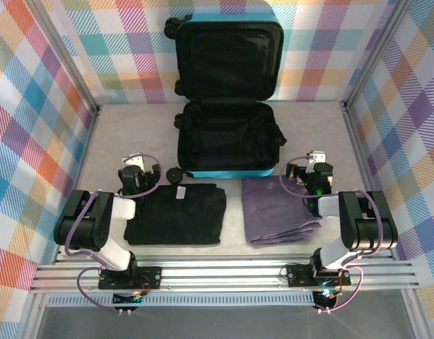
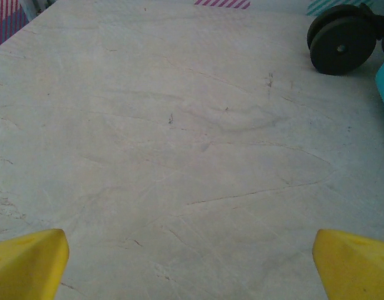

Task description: Pack the luggage

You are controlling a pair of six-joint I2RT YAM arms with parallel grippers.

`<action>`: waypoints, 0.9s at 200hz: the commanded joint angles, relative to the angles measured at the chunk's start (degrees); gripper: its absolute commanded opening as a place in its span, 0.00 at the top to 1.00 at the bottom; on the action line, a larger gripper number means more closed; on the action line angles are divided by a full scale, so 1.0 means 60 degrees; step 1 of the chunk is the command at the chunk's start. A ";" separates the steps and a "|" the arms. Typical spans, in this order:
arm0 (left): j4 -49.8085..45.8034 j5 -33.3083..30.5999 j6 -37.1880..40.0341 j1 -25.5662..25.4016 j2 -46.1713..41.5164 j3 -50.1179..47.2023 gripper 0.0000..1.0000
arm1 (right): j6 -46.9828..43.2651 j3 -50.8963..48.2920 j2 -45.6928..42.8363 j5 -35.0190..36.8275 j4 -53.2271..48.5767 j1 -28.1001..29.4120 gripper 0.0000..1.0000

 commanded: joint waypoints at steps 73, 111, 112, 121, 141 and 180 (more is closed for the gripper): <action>-0.1289 -0.0599 -0.0045 -0.0043 -0.1415 0.0198 0.00 | 0.0100 0.0198 -0.0677 0.0188 -0.0362 0.0060 0.01; -0.2331 -0.0877 -0.0315 -0.0043 -0.3589 0.0118 0.00 | 0.0348 0.0534 -0.1618 0.0811 -0.1684 0.0061 0.01; -0.2401 -0.0864 -0.0323 -0.0043 -0.3652 0.0139 0.00 | 0.0344 0.0534 -0.1642 0.0832 -0.1686 0.0054 0.01; -0.3146 -0.0871 -0.0508 -0.0045 -0.4088 0.0450 0.00 | 0.0377 0.0559 -0.1847 0.0940 -0.2028 0.0062 0.01; -0.5837 -0.1251 -0.1355 -0.0065 -0.4756 0.1725 0.00 | 0.0675 0.0852 -0.2536 0.1209 -0.2976 0.0077 0.01; -1.2760 -0.2517 -0.4807 -0.0114 -0.5072 0.4364 0.00 | 0.1241 0.2630 -0.3849 0.2201 -0.6885 0.0799 0.01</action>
